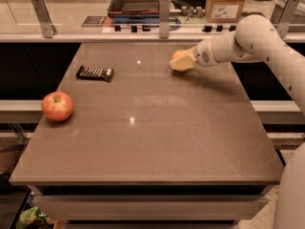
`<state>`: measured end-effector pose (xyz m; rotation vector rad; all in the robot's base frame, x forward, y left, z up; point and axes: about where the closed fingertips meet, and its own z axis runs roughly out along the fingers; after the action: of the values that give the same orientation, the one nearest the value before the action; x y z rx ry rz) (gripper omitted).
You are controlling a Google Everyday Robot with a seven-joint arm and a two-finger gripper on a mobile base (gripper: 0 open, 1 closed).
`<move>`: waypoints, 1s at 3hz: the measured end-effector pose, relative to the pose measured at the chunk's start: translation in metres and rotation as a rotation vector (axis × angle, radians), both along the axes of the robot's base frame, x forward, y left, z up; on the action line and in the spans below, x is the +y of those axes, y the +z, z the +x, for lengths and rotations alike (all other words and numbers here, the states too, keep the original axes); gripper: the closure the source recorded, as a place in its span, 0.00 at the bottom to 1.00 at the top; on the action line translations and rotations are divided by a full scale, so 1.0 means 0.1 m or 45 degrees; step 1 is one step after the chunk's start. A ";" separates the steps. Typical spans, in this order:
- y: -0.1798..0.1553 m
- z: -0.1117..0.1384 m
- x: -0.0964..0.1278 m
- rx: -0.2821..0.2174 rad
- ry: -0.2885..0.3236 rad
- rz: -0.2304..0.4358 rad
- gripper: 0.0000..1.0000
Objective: Move orange near apple
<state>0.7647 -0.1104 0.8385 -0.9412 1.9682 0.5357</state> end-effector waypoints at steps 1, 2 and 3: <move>0.22 -0.10 0.05 -0.032 0.011 -0.048 1.00; 0.45 -0.20 0.10 -0.061 0.019 -0.093 1.00; 0.62 -0.32 0.18 -0.075 0.051 -0.105 1.00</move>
Offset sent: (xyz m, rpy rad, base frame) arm -0.0324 0.0105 0.0781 -0.1203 -0.0835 0.0131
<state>0.7330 -0.0920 0.9004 -1.0385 1.9344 0.4471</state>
